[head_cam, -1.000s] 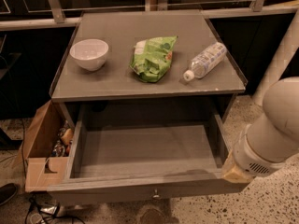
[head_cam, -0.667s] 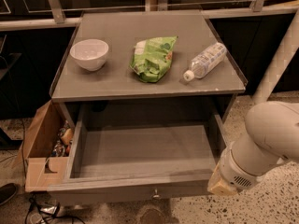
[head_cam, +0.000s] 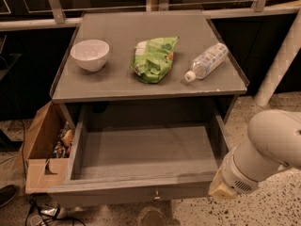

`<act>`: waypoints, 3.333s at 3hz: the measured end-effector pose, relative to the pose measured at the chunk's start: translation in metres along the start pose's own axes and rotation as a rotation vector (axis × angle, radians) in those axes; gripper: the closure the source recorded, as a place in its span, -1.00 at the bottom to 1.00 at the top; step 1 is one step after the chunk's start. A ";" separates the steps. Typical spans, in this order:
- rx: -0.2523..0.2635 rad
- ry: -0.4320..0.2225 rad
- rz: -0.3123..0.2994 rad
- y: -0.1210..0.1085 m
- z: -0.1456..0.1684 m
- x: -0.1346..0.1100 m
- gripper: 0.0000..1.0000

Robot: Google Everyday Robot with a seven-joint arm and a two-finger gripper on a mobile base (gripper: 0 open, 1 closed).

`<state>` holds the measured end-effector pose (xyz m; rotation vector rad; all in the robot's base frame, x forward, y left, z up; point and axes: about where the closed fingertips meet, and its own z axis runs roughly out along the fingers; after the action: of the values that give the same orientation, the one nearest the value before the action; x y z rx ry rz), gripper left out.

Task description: Close top drawer

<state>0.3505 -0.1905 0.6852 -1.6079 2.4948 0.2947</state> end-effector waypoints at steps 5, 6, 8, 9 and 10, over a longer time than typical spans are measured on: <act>0.030 -0.015 0.033 -0.020 0.024 0.014 -0.41; 0.030 -0.015 0.033 -0.020 0.024 0.014 -0.88; 0.030 -0.014 0.033 -0.019 0.024 0.014 -1.00; 0.030 -0.014 0.033 -0.019 0.024 0.014 -0.62; 0.030 -0.014 0.033 -0.019 0.024 0.014 -0.15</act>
Offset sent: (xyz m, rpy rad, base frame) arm 0.0201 -0.0217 -0.0417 0.0030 -0.0322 -0.0594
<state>0.3630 -0.2050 0.6571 -1.5490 2.5054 0.2714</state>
